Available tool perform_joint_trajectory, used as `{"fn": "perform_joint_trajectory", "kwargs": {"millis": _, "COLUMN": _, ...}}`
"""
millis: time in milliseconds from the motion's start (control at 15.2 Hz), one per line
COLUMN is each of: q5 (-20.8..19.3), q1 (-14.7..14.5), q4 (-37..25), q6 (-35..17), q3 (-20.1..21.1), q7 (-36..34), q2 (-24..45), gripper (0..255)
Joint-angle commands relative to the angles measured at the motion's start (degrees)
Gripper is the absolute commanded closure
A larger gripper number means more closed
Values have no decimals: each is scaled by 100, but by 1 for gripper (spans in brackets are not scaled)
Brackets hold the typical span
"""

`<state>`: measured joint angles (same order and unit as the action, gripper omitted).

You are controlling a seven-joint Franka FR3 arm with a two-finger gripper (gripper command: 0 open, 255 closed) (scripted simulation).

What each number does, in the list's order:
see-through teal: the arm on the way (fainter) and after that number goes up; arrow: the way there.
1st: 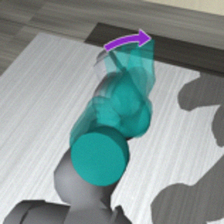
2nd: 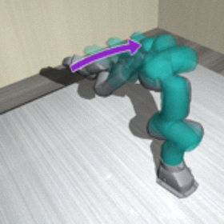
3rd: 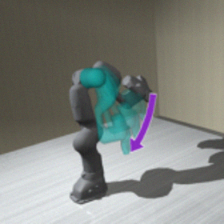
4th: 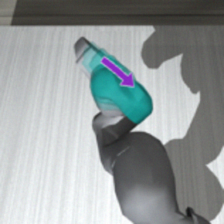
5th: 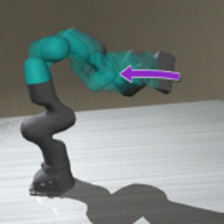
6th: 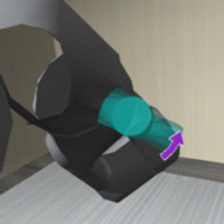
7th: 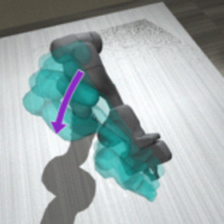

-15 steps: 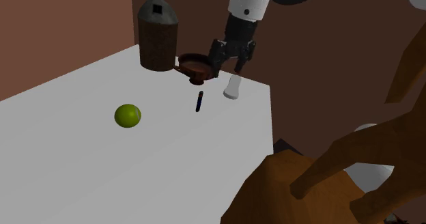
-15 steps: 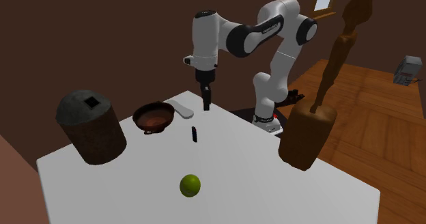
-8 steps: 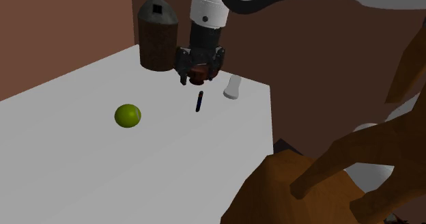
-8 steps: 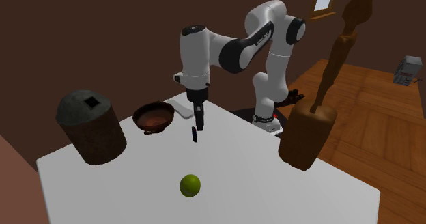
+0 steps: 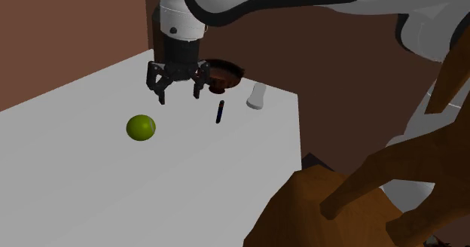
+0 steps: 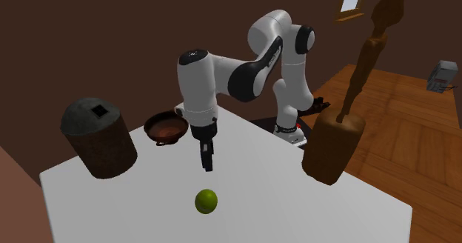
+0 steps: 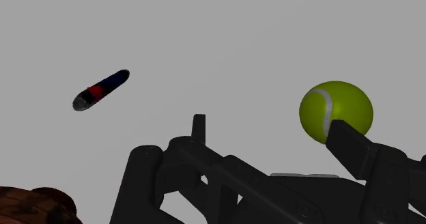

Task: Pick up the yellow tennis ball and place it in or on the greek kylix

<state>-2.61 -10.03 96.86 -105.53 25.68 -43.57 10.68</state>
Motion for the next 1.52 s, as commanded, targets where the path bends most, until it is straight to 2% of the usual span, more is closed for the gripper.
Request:
{"fn": "perform_joint_trajectory", "kwargs": {"millis": 0, "q5": -201, "q1": -175, "q4": -560, "q6": 82, "q3": 36, "q7": -242, "q2": 556, "gripper": 0}}
{"fn": "perform_joint_trajectory", "kwargs": {"millis": 330, "q5": -604, "q1": -738, "q4": -2090, "q6": 445, "q3": 2, "q7": -679, "q2": 1868, "gripper": 0}}
{"fn": "perform_joint_trajectory", "kwargs": {"millis": 396, "q5": -618, "q1": -775, "q4": -2178, "q6": 470, "q3": -10, "q7": -693, "q2": 1935, "gripper": 0}}
{"fn": "perform_joint_trajectory", "kwargs": {"millis": 858, "q5": -646, "q1": -741, "q4": -1643, "q6": -94, "q3": -32, "q7": -726, "q2": 1973, "gripper": 0}}
{"fn": "perform_joint_trajectory", "kwargs": {"millis": 1386, "q5": -646, "q1": -741, "q4": -1643, "q6": -94, "q3": -32, "q7": -726, "q2": 1973, "gripper": 0}}
{"fn": "perform_joint_trajectory", "kwargs": {"millis": 1452, "q5": -645, "q1": -741, "q4": -1643, "q6": -93, "q3": -32, "q7": -726, "q2": 1972, "gripper": 255}}
